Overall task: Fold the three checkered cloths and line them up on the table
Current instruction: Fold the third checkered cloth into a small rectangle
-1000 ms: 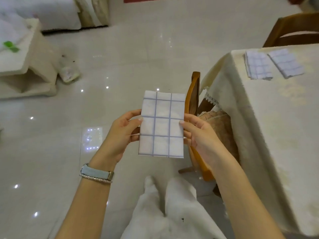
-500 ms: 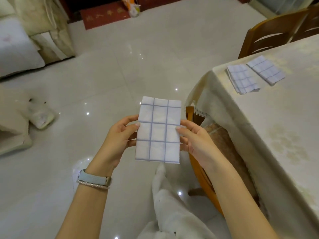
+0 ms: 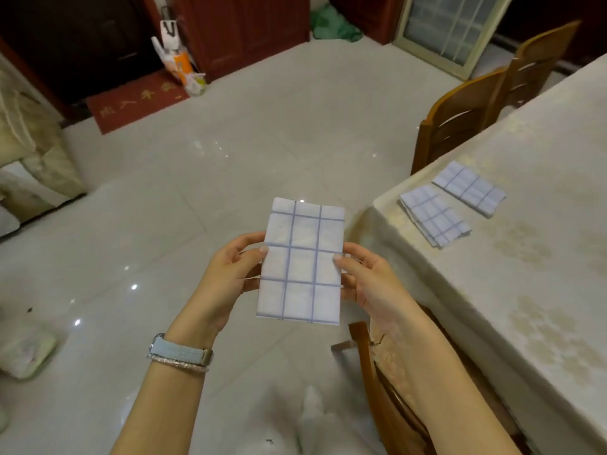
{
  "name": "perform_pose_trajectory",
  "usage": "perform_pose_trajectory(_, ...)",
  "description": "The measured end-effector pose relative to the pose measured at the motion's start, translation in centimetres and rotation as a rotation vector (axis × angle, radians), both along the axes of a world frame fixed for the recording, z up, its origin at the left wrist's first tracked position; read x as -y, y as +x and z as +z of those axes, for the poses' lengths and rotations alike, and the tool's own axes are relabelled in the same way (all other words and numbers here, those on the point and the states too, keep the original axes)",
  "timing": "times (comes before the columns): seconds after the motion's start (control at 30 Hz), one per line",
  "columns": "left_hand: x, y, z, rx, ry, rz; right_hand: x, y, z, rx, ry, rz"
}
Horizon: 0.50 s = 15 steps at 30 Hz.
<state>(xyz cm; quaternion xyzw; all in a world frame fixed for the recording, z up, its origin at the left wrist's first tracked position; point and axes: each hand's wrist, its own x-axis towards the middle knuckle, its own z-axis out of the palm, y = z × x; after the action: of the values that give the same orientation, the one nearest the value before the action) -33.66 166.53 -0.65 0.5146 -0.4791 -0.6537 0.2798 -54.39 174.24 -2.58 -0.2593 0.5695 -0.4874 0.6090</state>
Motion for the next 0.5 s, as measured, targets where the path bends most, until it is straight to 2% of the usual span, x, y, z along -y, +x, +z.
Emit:
perform_pose_trajectory(0.27, 11.3, -6.1, -1.1, -0.025, 0.021, -0.265, 6.4, -3.6, -0.4, -0.019, 0.041, -0.282)
perform_pose_trajectory(0.5, 22.2, -9.6, -0.4, -0.033, 0.001, -0.469, 13.8, -3.5, -0.1, 0.012, 0.019, -0.524)
